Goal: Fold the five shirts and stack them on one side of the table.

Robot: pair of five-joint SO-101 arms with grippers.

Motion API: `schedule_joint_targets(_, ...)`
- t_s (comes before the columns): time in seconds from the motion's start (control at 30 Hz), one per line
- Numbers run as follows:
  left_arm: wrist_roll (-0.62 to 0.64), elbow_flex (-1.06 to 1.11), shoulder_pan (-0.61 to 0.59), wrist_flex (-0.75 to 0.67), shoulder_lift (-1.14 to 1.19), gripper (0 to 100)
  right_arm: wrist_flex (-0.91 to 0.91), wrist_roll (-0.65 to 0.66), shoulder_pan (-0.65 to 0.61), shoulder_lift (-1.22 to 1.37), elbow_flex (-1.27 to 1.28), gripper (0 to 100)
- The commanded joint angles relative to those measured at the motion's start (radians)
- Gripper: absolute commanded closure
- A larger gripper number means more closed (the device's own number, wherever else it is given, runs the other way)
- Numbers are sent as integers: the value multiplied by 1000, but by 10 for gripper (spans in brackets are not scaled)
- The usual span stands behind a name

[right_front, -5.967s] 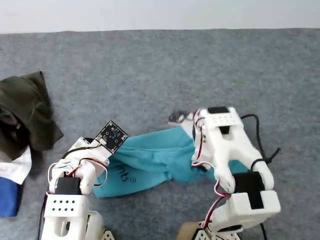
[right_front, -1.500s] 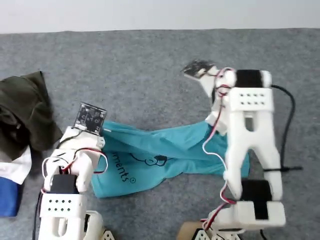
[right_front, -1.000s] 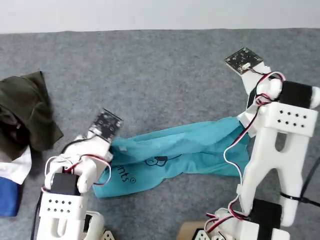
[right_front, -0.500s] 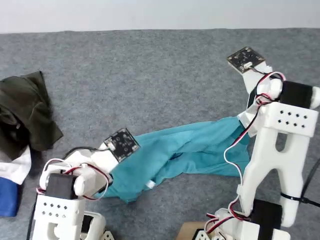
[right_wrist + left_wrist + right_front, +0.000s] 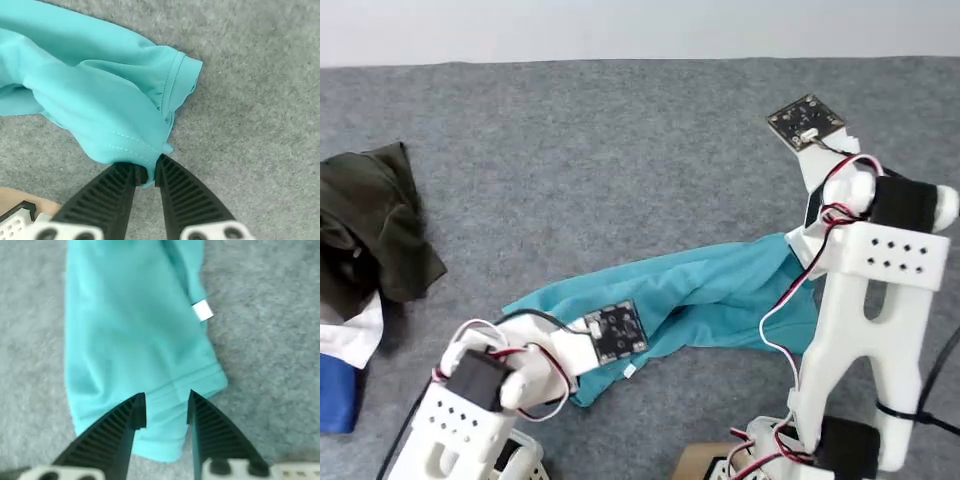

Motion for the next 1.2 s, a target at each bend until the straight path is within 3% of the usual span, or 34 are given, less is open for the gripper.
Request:
schedule_joint_targets(0.0,-3,77,43,-98,-8,855,41,-12,-15,-59,-6,987)
schedule_joint_targets(0.2,40,113,69,-157,-8,855,41,-14,-13,-59,-6,987)
schedule_joint_targets(0.63,41,67,121,-109,3,855,41,-48,-15,-51,-6,987)
schedule_joint_targets(1.17,40,-130,118,-95,554,855,41,-48,-13,-51,-6,987)
